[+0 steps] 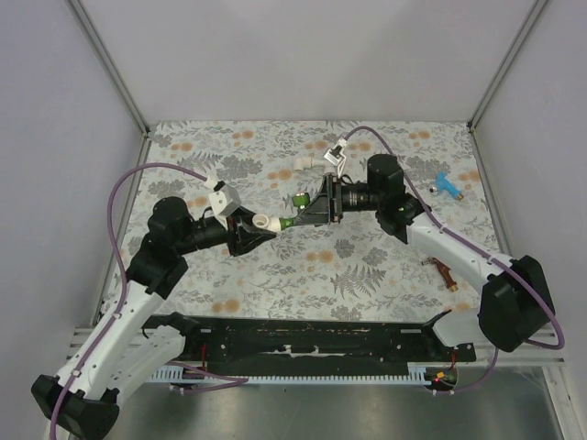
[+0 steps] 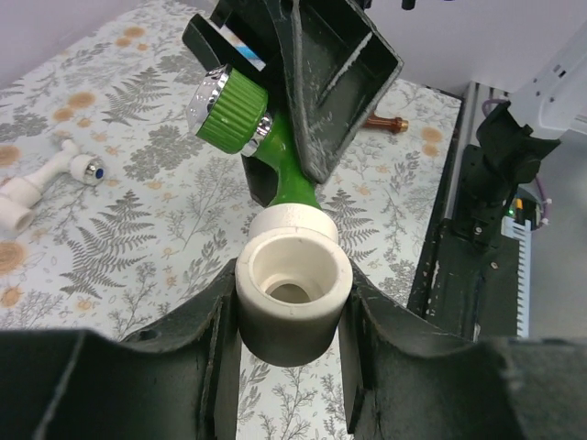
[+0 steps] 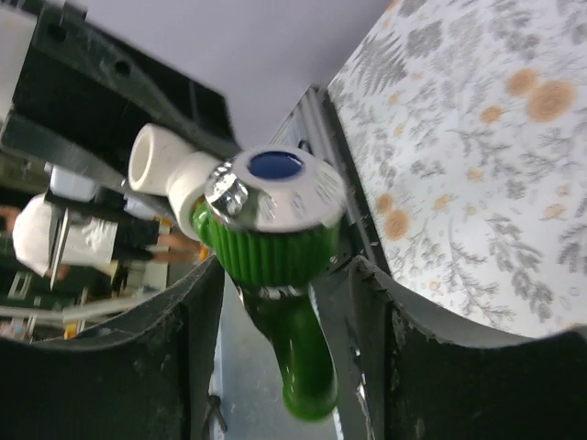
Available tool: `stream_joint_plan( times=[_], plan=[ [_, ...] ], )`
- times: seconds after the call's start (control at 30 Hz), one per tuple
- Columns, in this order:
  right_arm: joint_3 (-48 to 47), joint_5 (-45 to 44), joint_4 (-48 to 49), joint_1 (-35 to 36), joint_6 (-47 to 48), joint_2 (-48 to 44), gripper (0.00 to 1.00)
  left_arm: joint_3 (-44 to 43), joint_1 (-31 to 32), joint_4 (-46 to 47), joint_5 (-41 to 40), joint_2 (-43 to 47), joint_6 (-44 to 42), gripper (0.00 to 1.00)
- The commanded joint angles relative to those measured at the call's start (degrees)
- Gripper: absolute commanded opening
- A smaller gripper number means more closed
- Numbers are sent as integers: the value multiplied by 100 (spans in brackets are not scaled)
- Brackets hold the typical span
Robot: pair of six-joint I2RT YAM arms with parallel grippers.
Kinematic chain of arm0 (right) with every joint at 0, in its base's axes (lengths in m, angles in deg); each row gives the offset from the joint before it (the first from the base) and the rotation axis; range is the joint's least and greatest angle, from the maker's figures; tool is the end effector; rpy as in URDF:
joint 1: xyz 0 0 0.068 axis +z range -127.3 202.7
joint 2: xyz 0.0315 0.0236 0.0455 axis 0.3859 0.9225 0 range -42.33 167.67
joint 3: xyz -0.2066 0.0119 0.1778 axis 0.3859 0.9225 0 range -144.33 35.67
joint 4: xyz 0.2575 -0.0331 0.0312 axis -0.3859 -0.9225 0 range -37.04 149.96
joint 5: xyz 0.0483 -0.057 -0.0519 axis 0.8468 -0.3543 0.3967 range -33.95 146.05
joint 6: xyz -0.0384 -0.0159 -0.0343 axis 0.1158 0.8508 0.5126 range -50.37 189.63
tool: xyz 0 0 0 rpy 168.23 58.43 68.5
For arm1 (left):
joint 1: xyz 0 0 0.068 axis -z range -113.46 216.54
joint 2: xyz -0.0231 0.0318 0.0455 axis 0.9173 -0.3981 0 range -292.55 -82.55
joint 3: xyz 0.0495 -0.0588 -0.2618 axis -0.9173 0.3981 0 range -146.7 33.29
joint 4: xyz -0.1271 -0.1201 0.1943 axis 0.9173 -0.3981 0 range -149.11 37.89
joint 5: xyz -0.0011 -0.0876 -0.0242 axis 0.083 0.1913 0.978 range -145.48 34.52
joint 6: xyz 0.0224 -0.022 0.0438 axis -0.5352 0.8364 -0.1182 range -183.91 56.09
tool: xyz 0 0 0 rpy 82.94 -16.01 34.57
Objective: Install the water faucets
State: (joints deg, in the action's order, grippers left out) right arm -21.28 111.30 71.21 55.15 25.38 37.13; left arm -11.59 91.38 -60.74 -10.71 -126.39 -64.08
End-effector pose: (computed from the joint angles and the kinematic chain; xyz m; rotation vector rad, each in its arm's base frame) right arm 0.2488 0.1929 0.3163 -0.6147 1.9698 1.7434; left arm 0.1453 -0.0949 0.3478 0.9428 1.4889 -0.9773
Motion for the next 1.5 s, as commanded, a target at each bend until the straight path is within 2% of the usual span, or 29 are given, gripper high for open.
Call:
stream_joint_plan(
  times=[0.0, 0.17, 0.2, 0.23, 0.33, 0.47, 0.57, 0.67, 0.73, 0.87, 1.03, 1.2, 1.33, 1.47],
  plan=[
    [-89, -725, -298, -493, -128, -1, 67, -20, -6, 151, -329, 191, -361, 2],
    [-27, -787, -535, -941, 91, -80, 83, 32, 3, 238, -513, 217, -212, 2],
    [-36, -822, -657, -1038, 249, -123, 88, 24, 3, 247, -635, 200, -186, 2],
    [-27, -900, -789, -1117, 433, -167, 98, 32, -5, 221, -689, 209, -194, 2],
    [244, -1216, -520, -1267, 1144, -422, 98, 67, 3, 282, -952, 182, -37, 2],
    [965, -2165, 113, -1293, 2015, -1071, 98, 59, -14, 308, -1085, 59, 201, 2],
    [1789, -3078, 877, -1285, 2086, -1563, 98, 85, -14, 379, -1076, 42, 297, 2],
    [2669, -3441, 2054, -1285, 2245, -1898, 98, 94, -6, 431, -1076, 42, 403, 2],
    [2969, -3293, 2407, -1285, 2315, -2039, 98, 94, -23, 475, -1024, 24, 482, 2],
    [3093, -2774, 2189, -1267, 2649, -2242, 98, 85, -32, 607, -892, -55, 763, 2],
    [3488, -2300, 3022, -1267, 2545, -2321, 98, 120, -41, 827, -646, -160, 1106, 2],
    [3173, -1711, 2840, -1267, 2491, -2321, 98, 164, -49, 1204, -479, -266, 1413, 2],
    [3041, -1386, 3322, -1232, 2517, -2242, 98, 234, -58, 1485, -391, -284, 1799, 2],
    [2813, -1078, 3454, -1039, 2929, -2242, 98, 296, -58, 1854, -364, -292, 2493, 2]
  ],
)
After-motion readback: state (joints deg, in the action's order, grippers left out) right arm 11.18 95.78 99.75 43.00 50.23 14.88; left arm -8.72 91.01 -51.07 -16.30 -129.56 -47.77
